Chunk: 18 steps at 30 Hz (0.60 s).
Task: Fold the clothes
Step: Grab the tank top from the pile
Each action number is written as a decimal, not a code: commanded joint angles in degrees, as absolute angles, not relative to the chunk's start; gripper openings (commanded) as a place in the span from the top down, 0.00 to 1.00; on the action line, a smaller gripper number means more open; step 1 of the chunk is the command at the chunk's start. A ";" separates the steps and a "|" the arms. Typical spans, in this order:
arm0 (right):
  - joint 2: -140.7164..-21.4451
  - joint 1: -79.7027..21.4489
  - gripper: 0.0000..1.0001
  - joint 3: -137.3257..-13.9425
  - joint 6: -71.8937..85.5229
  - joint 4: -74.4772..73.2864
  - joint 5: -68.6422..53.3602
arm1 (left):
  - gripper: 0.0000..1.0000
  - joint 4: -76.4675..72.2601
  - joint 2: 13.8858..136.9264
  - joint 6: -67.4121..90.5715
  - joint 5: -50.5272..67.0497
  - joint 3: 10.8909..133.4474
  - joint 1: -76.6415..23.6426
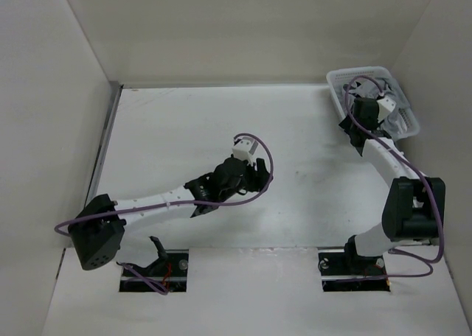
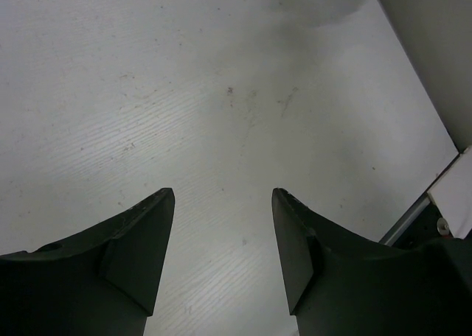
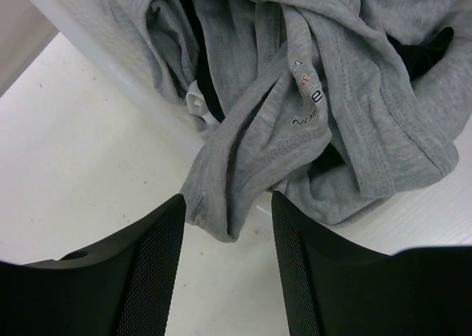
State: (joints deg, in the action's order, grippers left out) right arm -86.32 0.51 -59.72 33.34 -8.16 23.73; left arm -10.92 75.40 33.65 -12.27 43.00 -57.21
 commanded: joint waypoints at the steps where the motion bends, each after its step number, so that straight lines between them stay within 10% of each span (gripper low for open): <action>1: -88.06 1.89 0.45 -62.92 34.19 -4.30 22.59 | 0.46 -13.89 76.03 33.84 -11.69 42.80 -57.44; 18: -75.26 -0.47 0.96 -60.47 33.40 -0.53 24.79 | 0.46 -12.83 74.36 34.45 -11.16 43.42 -55.94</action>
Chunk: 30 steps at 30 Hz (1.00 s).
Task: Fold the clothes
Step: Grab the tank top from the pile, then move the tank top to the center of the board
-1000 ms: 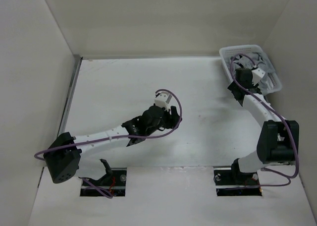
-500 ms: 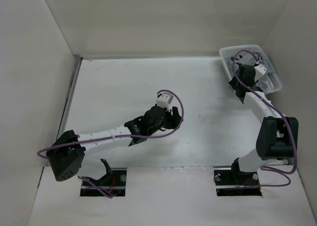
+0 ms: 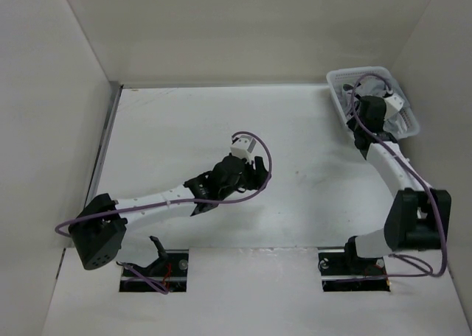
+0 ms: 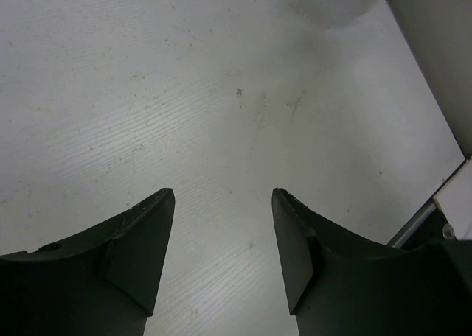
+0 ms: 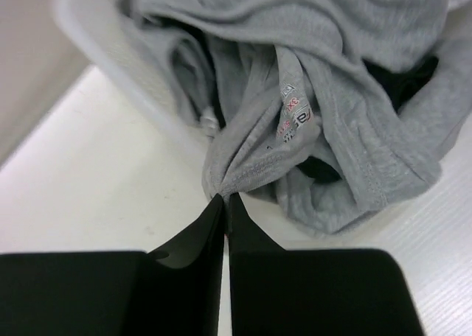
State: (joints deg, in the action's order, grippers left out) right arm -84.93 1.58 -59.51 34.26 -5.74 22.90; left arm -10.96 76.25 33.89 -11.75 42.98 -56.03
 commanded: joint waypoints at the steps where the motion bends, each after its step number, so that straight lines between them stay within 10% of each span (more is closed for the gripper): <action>1: -72.45 -1.35 0.96 -61.34 32.88 -0.70 24.44 | 0.46 -12.66 73.83 34.45 -11.42 43.59 -55.77; 18: -68.72 -29.40 0.94 -106.08 29.96 -3.07 -0.70 | 0.45 -1.41 51.61 49.74 -17.84 37.36 -34.86; 30: -85.13 -21.93 0.89 -70.84 48.15 18.62 -13.79 | 0.46 6.94 36.48 51.59 -15.55 30.68 -14.90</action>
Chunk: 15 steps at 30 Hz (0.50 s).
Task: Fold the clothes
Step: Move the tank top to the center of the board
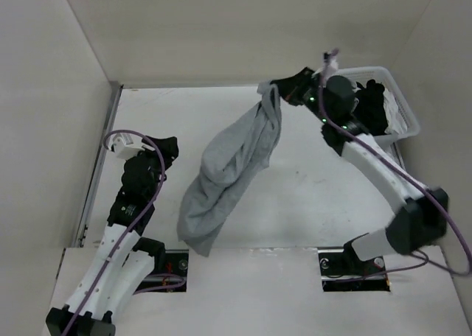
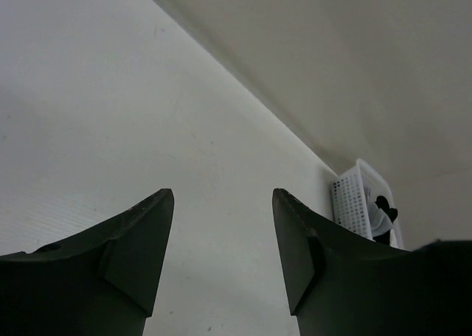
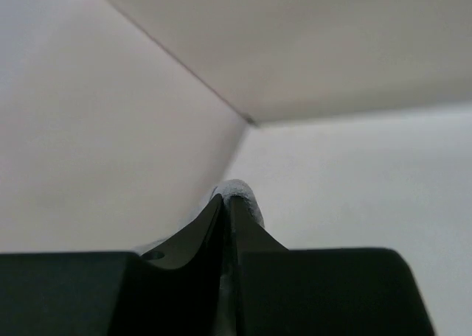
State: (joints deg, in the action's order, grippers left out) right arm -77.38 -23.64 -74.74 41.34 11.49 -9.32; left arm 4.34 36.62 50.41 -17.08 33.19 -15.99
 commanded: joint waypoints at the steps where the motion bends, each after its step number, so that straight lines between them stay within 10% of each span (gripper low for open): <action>1: -89.86 -21.67 0.90 -72.41 49.12 18.63 -13.97 | 0.46 7.90 37.00 51.50 -16.17 30.33 -14.11; 4: -102.18 -21.58 0.87 -81.96 49.22 13.21 -12.84 | 0.46 10.11 39.72 51.59 -16.44 29.89 -11.47; 10: -105.23 -24.29 0.40 -91.68 39.66 1.15 -0.03 | 0.48 5.46 49.81 45.81 -14.94 30.85 -21.02; 13: -96.80 -26.75 0.36 -81.78 35.25 1.05 8.94 | 0.49 3.08 57.37 42.11 -17.65 33.30 -29.72; 15: -92.92 -27.90 0.52 -73.78 35.33 1.76 11.86 | 0.54 1.50 61.94 40.70 -19.77 35.15 -34.56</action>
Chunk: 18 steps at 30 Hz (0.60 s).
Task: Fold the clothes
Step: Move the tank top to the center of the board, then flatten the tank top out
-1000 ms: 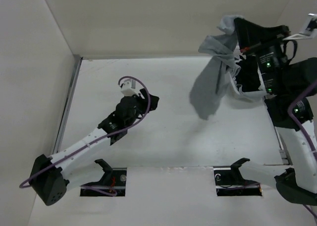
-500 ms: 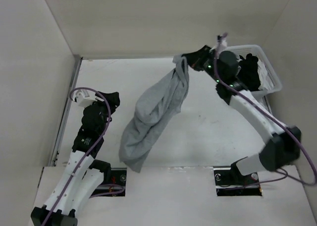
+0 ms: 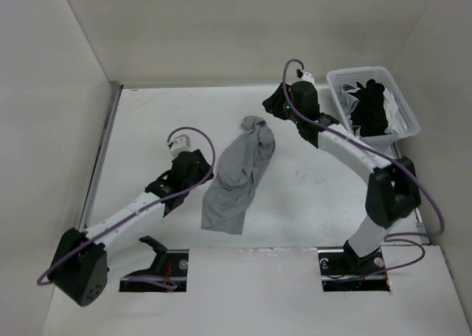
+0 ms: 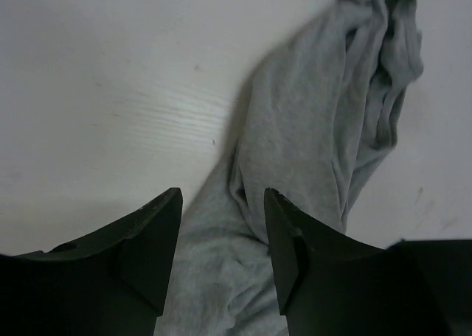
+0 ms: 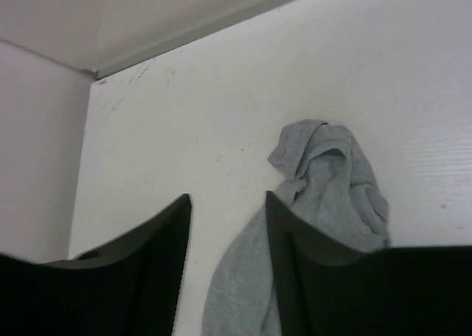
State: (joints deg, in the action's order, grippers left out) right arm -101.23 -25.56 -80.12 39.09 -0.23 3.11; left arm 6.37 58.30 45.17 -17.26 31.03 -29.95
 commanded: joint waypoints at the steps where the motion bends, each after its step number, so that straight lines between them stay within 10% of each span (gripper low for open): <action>1: -92.03 -28.34 0.64 -70.43 35.59 1.76 11.87 | 0.58 0.71 64.14 39.82 -20.82 36.72 -36.93; 3: -91.58 -29.22 0.86 -64.80 36.56 1.41 11.43 | 0.61 -0.61 68.88 35.80 -22.75 40.50 -41.94; 5: -92.28 -30.27 0.87 -60.40 37.44 2.37 10.55 | 0.57 0.34 73.28 31.31 -26.17 44.72 -45.73; 9: -95.61 -33.00 0.53 -56.52 38.50 7.19 8.18 | 0.45 5.44 78.13 27.69 -35.31 49.04 -50.13; 18: -104.94 -33.62 0.49 -58.53 44.91 8.00 8.34 | 0.49 6.50 85.69 28.21 -30.24 51.59 -48.91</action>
